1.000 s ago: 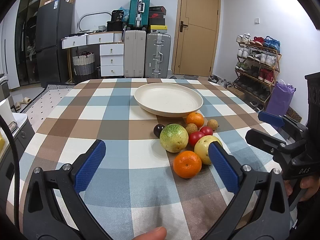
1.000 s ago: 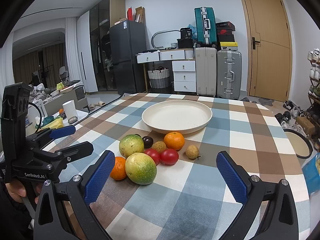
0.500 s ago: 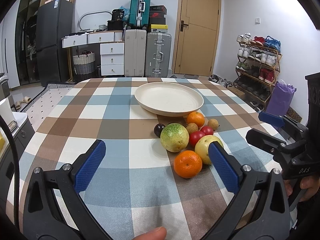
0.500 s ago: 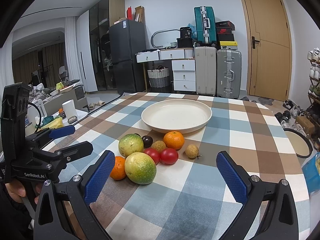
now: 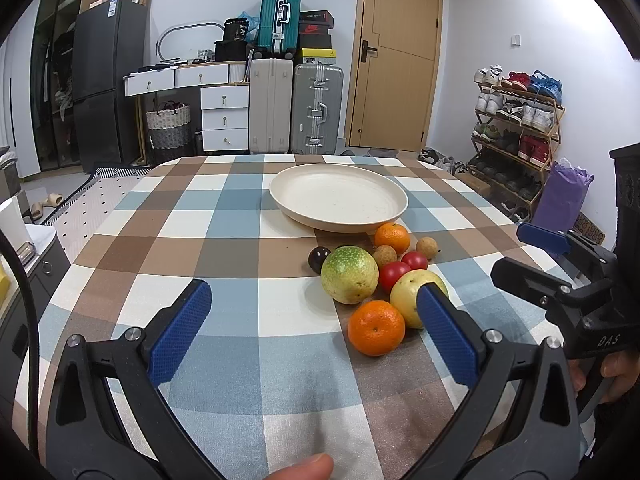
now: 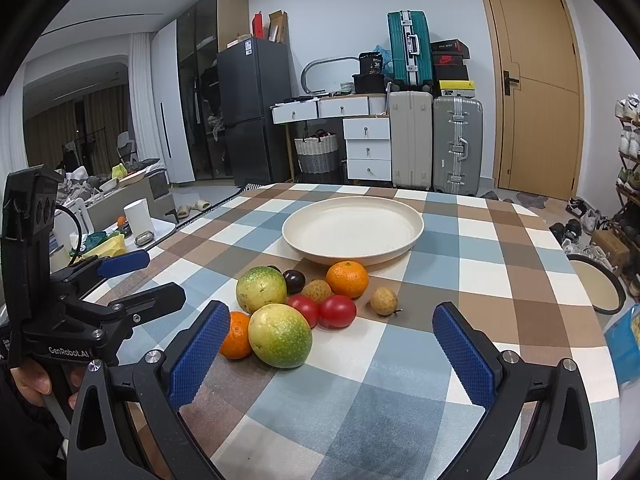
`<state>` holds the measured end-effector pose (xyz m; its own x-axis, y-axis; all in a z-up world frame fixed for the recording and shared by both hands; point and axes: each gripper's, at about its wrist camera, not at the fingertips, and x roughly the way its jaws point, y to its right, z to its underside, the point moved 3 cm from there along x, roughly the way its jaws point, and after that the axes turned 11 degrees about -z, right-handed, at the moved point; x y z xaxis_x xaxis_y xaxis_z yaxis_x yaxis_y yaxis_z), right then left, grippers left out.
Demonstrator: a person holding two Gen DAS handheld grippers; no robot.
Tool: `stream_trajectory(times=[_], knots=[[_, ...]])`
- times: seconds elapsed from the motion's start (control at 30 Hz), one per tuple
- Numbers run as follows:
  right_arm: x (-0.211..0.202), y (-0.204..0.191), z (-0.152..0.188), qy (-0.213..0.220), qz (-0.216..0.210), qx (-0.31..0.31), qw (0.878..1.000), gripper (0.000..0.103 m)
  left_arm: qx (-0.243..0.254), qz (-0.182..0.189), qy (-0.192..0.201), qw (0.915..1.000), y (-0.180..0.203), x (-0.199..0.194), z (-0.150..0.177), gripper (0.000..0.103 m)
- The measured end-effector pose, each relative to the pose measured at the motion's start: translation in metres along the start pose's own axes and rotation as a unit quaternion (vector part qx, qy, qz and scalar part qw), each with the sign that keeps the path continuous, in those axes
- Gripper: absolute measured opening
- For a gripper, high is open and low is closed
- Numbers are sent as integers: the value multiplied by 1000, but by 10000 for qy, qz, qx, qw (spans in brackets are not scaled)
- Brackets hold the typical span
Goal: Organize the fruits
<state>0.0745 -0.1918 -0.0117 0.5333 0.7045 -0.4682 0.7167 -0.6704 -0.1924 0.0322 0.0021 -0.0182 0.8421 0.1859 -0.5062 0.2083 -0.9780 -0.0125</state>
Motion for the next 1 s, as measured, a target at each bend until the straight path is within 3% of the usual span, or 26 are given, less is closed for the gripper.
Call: stream_trajectory(times=[1.0], knots=[[1, 0, 0, -45, 15, -53, 10000, 103, 0, -4, -12, 10000, 0, -1, 0, 102]])
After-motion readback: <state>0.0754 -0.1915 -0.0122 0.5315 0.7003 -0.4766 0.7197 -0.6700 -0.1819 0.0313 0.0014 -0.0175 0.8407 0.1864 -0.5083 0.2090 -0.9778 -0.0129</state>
